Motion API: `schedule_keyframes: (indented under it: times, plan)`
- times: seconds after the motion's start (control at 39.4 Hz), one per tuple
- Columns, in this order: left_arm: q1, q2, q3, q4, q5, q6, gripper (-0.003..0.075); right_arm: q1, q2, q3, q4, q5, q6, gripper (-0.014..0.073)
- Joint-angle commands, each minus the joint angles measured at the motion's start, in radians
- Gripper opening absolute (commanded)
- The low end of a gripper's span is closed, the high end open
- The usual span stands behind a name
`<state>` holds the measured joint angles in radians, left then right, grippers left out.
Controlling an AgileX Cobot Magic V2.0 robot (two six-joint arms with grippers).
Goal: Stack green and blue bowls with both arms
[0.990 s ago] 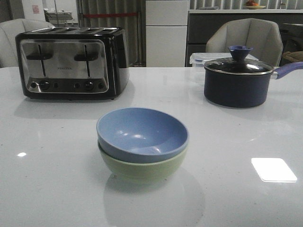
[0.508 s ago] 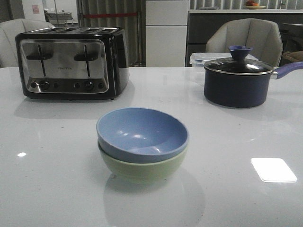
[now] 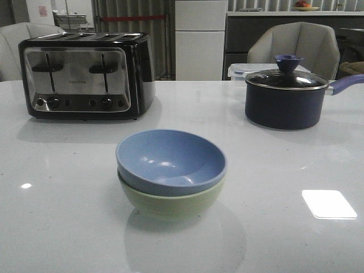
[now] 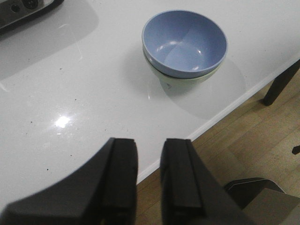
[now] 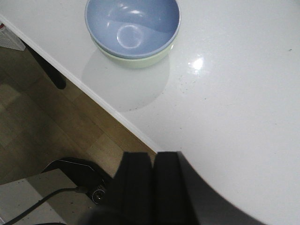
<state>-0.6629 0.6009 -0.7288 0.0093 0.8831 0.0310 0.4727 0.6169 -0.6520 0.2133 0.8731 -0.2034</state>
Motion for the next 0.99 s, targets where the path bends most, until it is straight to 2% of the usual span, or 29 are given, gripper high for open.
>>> schedule_keyframes:
  times: [0.0,0.03,0.81,0.96]
  plan:
    - [-0.007,0.001,-0.026,-0.001,-0.063,-0.011,0.0108,-0.005,0.000,-0.027,0.013,-0.055,0.001,0.0017]
    - [-0.007,0.001,-0.026,-0.001,-0.063,-0.011,0.0090,-0.005,0.000,-0.027,0.013,-0.054,0.001,0.0017]
    - [-0.007,-0.013,-0.023,-0.003,-0.065,-0.011,0.0097,-0.005,0.000,-0.027,0.013,-0.050,0.001,0.0017]
    - [0.040,-0.051,-0.014,0.007,-0.061,-0.011,0.0097,-0.005,0.000,-0.027,0.013,-0.049,0.001,0.0017]
